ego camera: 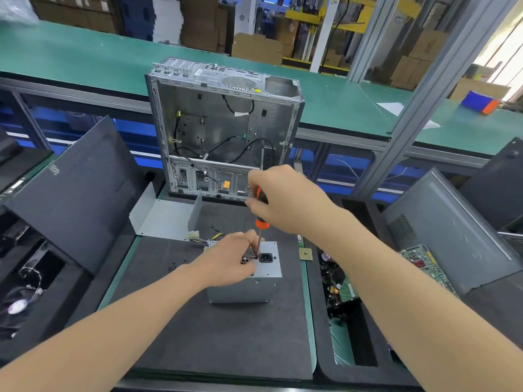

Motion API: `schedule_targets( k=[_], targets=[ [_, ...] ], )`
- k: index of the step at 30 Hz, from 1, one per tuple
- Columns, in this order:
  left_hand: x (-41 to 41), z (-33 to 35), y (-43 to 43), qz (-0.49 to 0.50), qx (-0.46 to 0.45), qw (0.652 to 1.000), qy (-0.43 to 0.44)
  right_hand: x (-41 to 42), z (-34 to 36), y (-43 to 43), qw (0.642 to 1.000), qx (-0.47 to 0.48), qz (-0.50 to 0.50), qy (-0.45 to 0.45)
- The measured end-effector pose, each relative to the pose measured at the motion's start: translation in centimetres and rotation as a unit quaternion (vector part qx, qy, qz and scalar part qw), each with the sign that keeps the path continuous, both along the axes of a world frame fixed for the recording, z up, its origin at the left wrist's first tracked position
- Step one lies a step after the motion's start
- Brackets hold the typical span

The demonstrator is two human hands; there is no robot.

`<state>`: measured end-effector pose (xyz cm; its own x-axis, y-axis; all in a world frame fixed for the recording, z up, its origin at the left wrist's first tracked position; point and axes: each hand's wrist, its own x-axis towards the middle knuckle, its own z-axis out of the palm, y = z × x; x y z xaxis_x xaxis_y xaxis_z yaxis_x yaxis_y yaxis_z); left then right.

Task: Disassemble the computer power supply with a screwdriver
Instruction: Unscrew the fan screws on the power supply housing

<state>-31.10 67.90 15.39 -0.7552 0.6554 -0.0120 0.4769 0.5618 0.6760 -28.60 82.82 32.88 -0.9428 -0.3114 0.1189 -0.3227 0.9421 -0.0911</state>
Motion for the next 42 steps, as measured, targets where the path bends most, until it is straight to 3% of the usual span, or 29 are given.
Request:
schedule_targets(
  k=[5,11,21,34,42],
  targets=[
    [-0.2,0.1,-0.2,-0.009,-0.004,1.0,-0.001,0.4,0.5,0.1,0.994,-0.07,0.057,-0.062],
    [0.1,0.2,-0.1,-0.003,-0.004,1.0,0.009,0.5,0.5,0.5,0.992,-0.11,0.049,-0.033],
    [-0.4,-0.8,0.3,0.013,0.009,1.0,0.027,0.3,0.8,1.2,0.992,-0.113,0.048,-0.012],
    [-1.4,-0.4,0.9,-0.018,-0.099,0.994,0.034,0.3,1.0,1.9,0.993,-0.107,0.048,0.005],
    [-1.5,0.8,-0.4,-0.063,-0.072,0.995,0.025,0.5,0.0,1.8,0.992,-0.121,0.041,0.012]
  ],
)
